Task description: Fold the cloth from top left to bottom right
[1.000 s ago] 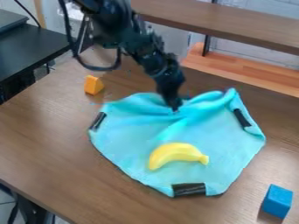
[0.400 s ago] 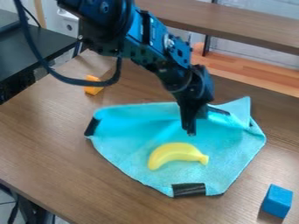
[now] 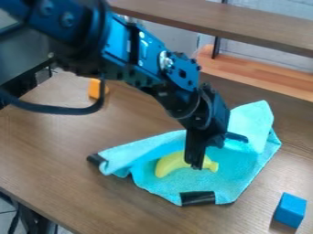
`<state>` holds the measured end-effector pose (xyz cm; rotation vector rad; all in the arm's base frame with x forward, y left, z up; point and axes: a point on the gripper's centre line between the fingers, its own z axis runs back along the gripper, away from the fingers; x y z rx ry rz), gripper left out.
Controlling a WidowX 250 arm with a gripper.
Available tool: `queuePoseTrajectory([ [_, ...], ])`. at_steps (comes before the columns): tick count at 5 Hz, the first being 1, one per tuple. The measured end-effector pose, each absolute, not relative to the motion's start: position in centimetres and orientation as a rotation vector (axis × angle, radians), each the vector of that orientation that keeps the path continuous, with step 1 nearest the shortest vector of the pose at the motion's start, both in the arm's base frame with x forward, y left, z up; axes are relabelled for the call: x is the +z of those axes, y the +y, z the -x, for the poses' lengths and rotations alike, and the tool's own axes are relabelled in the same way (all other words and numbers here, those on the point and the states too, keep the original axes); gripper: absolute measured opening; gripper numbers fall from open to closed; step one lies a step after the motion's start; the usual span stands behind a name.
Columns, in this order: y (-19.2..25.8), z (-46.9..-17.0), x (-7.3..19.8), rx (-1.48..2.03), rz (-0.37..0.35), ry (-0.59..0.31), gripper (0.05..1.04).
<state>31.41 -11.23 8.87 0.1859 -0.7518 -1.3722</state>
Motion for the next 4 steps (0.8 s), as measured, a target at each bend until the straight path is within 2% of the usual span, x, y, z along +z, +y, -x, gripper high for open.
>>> queuePoseTrajectory([
  [1, -10.8, -29.8, 8.6, -1.388, -0.179, -0.736, 0.071],
  [2, -10.4, -28.7, 8.7, -1.375, -0.147, -0.713, 0.199],
  [3, -9.4, -28.1, 8.9, -1.339, -0.086, -0.669, 0.446],
  [4, -9.0, -28.1, 9.7, -1.313, -0.003, -0.626, 0.78],
])
